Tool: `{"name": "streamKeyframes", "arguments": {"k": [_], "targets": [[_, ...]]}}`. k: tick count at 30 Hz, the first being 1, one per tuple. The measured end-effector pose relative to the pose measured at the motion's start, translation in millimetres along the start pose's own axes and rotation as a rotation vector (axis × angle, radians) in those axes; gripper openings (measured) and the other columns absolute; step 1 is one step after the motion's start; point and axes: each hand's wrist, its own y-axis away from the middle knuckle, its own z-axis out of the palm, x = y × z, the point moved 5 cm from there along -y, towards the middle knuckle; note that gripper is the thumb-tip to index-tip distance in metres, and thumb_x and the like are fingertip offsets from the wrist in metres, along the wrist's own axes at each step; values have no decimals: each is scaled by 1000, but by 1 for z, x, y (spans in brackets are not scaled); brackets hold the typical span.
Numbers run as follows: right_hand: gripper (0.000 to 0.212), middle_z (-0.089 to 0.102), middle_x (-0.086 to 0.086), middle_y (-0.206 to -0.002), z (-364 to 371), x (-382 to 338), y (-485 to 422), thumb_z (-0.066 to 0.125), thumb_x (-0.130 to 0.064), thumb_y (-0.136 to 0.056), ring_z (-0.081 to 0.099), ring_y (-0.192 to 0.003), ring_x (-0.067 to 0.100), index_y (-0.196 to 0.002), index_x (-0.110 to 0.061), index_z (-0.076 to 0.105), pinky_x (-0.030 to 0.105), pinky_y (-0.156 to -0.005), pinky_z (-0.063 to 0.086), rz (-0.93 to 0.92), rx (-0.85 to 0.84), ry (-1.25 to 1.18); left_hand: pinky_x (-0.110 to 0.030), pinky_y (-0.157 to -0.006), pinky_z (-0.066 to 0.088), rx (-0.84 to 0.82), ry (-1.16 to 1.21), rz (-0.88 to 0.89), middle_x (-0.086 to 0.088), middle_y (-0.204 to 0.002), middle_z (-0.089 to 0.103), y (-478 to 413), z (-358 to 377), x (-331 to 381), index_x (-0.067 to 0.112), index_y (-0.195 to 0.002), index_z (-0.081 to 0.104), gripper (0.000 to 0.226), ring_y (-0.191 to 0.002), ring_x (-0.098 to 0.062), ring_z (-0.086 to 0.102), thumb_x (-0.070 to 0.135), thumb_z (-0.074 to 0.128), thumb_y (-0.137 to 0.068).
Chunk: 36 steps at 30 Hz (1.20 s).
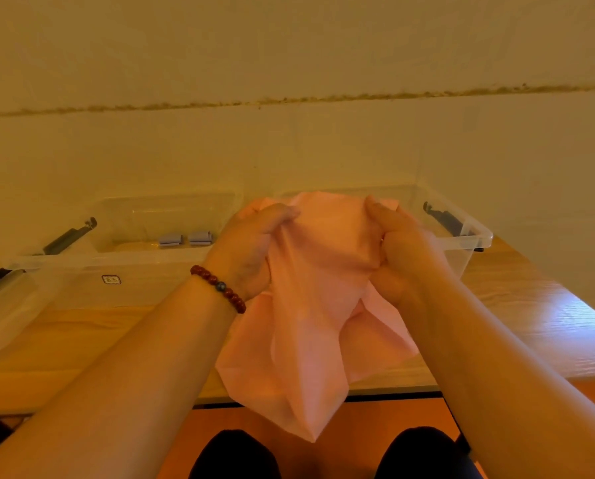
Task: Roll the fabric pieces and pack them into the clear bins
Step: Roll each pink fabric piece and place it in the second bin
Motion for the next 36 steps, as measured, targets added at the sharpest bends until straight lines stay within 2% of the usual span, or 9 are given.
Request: {"name": "streamKeyframes", "arguments": {"k": [4,7,10,15,20,25,30,32,36], "targets": [[10,68,7,-79,2,-4,2,56,-10,-97,67,-69,15,-91,-9,64,32,-65,59,-34,-69,-28,-37,-68,57,-18,33,-56,-9,-83,68,3,-6,-1,7,-89,69,8,-78,-24,66,12,63,-87],[12,68,6,-79,6,-6,7,52,-7,-97,65,-71,16,-95,-8,64,28,-64,58,-26,-163,-14,-35,-73,58,-107,101,-291,-13,-95,72,8,-3,-11,7,-87,77,41,-85,-26,69,41,54,-91],[14,69,6,-84,8,-8,11,52,-7,-97,66,-73,14,-103,-7,64,25,-66,57,-24,-227,21,-27,-59,56,-158,149,-471,-12,-81,72,13,3,-15,9,-78,77,58,-64,-19,71,57,46,-91],[12,63,7,-73,-3,-6,13,54,-11,-94,63,-63,16,-85,-8,62,29,-57,54,81,-158,12,-34,-77,56,-72,71,-294,-13,-101,67,1,10,-1,3,-103,64,26,-85,-20,67,23,48,-98],[63,61,13,-83,-5,-4,15,51,-63,-84,59,-80,26,-91,-3,67,32,-67,48,310,-207,94,-36,-78,57,-200,128,-100,-13,-90,65,8,24,12,2,-96,63,19,-84,-22,64,17,58,-85],[14,68,3,-77,17,-30,7,55,-15,-97,64,-75,16,-99,-7,66,27,-67,55,38,-119,91,-29,-68,59,-198,201,-55,-10,-84,71,17,19,23,6,-75,74,27,-78,-19,69,18,53,-88],[33,64,10,-113,33,-34,11,53,-12,-96,61,-111,24,-128,0,57,35,-94,52,67,-242,-64,-29,-67,57,-172,178,-339,-9,-89,74,15,6,13,8,-79,78,70,-75,-21,71,67,41,-87],[21,66,7,-92,39,-30,16,47,-9,-97,63,-94,20,-109,-3,63,31,-88,51,83,-299,-108,-31,-83,55,-174,165,-421,-5,-104,71,12,4,9,10,-78,78,71,-87,-19,69,73,45,-82],[25,61,6,-72,40,-24,18,37,-7,-96,60,-75,17,-82,-7,57,33,-84,50,76,-324,-151,-33,-76,58,-200,91,-421,-14,-102,71,2,14,6,7,-93,75,46,-87,-23,70,43,48,-89]]}}
